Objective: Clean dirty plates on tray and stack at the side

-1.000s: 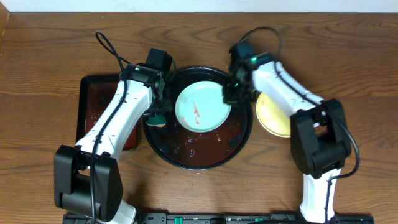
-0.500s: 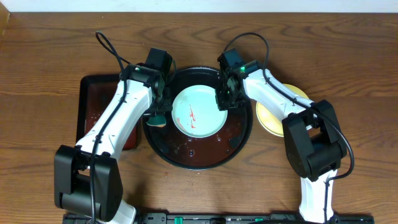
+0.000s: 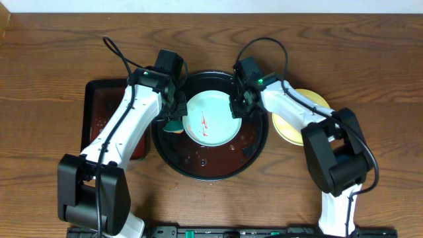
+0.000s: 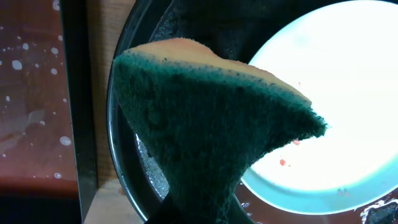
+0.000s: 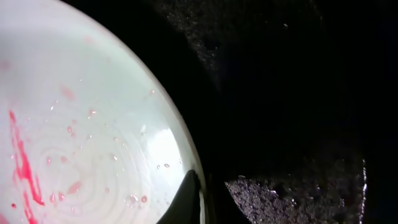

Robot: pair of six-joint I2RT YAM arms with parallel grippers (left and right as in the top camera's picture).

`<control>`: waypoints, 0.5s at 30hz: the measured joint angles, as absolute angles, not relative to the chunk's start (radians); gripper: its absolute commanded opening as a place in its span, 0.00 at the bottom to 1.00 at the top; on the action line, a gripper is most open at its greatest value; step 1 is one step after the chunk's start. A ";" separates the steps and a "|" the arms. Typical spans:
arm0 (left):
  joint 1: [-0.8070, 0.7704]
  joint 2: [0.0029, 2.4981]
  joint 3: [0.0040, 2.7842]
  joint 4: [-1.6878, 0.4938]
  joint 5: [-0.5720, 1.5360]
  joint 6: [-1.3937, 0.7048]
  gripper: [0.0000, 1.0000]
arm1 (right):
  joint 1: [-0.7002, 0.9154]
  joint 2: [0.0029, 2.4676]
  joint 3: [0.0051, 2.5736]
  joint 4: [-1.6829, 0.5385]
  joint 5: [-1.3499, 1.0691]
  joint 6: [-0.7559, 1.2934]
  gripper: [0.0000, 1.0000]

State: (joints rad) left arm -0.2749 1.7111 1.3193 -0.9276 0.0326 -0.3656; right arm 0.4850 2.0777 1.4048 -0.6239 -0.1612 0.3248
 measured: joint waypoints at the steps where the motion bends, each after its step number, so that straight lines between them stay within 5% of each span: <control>1: -0.279 1.711 1.319 -0.918 0.032 -0.366 0.07 | 0.485 2.073 1.395 -0.611 -0.161 0.331 0.01; 15: -0.383 1.873 1.311 -0.781 0.054 -0.366 0.07 | 0.485 2.059 1.369 -0.581 -0.165 0.356 0.01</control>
State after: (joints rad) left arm -0.3828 1.8732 1.3113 -0.7815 0.0544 -0.3664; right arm 0.4847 2.0594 1.3685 -0.5808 -0.1646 0.3557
